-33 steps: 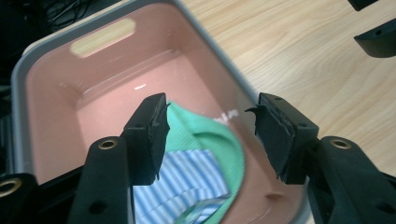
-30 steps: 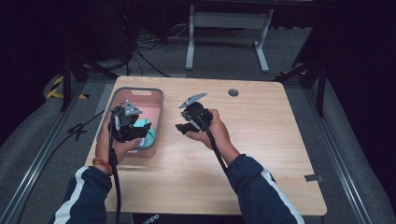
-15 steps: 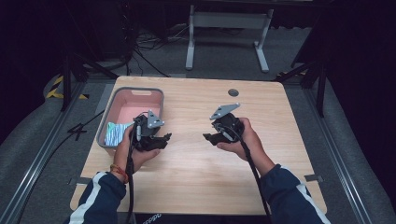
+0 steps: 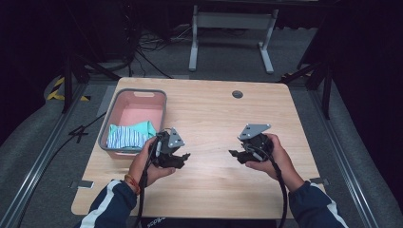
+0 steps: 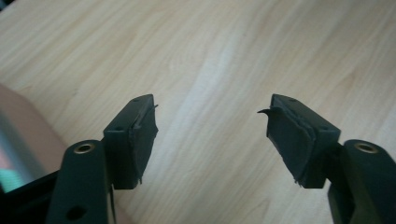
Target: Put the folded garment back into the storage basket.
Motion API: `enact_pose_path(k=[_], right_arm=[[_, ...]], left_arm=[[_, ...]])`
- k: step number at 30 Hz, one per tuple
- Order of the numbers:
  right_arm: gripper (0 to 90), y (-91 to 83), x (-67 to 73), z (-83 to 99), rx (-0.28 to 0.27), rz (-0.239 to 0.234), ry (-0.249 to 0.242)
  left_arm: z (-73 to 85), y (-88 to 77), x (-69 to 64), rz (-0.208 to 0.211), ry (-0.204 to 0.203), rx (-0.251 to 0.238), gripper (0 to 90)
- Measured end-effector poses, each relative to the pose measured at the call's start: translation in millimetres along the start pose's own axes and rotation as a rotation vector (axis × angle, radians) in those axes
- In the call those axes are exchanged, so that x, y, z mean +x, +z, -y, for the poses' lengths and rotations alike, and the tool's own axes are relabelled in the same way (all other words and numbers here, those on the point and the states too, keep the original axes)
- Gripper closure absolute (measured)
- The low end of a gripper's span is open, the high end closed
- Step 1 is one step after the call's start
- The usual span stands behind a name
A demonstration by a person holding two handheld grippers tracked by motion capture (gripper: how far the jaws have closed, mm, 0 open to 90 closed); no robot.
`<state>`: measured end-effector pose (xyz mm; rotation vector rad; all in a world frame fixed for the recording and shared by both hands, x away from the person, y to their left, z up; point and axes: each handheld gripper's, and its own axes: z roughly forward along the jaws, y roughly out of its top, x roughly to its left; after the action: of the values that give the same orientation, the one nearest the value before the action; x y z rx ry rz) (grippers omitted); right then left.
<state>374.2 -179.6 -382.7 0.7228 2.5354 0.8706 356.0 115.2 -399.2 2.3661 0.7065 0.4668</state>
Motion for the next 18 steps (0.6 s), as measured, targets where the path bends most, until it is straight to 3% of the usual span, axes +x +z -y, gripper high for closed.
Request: enact_pose_path(k=[6, 11, 18], right_arm=[[38.8, -2.5, 0.2, 31.9, 0.025, 0.017, 0.0], [35.9, -3.7, 1.5, 57.5, 0.023, 0.036, 0.011], [34.3, -8.6, 1.7, 91.3, 0.006, 0.022, 0.036]], left_arm=[[6.1, 14.9, -12.4, 0.053, 0.03, 0.028, 30.4], [13.1, 25.6, -19.0, 0.069, 0.042, 0.042, 29.5], [24.0, 36.8, -26.5, 0.106, 0.044, 0.05, 28.6]])
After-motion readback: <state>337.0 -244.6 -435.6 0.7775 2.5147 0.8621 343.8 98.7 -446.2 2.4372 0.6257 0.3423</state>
